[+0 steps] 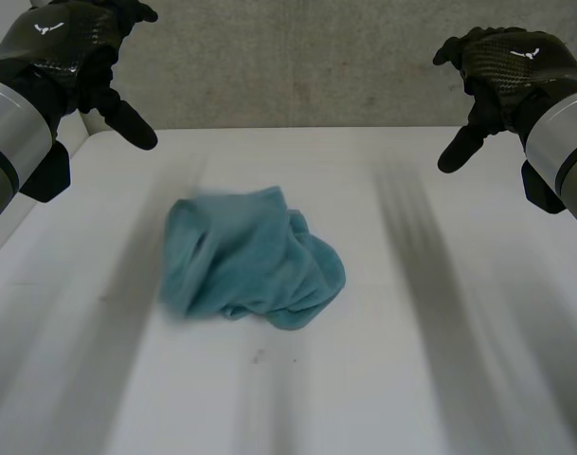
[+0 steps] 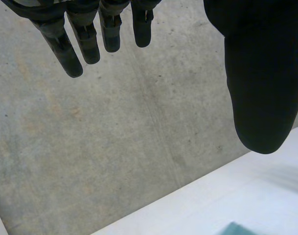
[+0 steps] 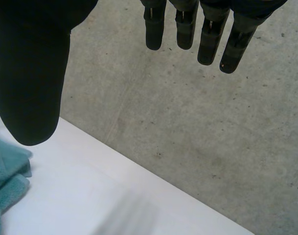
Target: Fold the laundry
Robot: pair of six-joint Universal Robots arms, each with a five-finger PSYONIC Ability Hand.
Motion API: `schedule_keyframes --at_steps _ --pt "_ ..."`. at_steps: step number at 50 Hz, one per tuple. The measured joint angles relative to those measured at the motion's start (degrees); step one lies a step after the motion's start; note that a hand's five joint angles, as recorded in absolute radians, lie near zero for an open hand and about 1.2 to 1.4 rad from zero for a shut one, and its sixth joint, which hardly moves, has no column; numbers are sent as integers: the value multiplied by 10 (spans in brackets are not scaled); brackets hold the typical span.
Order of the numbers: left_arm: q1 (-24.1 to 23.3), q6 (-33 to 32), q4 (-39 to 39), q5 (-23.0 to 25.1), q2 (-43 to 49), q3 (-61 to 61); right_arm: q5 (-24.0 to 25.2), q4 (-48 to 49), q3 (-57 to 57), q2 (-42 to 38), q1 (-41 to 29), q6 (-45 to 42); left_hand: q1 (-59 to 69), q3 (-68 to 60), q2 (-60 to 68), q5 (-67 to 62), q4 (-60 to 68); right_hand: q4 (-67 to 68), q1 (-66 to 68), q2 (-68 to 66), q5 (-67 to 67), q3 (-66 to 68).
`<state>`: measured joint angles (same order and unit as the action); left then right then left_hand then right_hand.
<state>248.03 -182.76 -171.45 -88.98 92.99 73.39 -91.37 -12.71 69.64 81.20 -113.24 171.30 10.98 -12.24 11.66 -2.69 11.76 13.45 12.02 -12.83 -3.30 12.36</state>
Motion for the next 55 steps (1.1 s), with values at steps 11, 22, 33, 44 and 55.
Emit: schedule_keyframes --at_steps 11,22,33,44,55 --pt "26 -1 -11 1 3 -1 27 -1 7 -2 0 -4 0 0 0 0 0 0 0 0 0 0" --pt "45 -47 34 7 56 -31 75 -19 7 -44 -2 -50 33 -16 22 -15 23 0 0 0 0 0" --pt "63 -145 55 10 165 -42 153 -35 20 -115 -53 -141 65 -50 57 -50 58 45 30 -47 -41 54" --pt "98 -154 28 10 200 14 188 51 -28 -249 -111 -54 65 -50 57 -50 58 48 31 -48 -48 58" --pt "140 -151 -1 13 155 118 156 67 -150 -405 -162 16 63 -49 56 -48 57 297 263 -318 -283 309"
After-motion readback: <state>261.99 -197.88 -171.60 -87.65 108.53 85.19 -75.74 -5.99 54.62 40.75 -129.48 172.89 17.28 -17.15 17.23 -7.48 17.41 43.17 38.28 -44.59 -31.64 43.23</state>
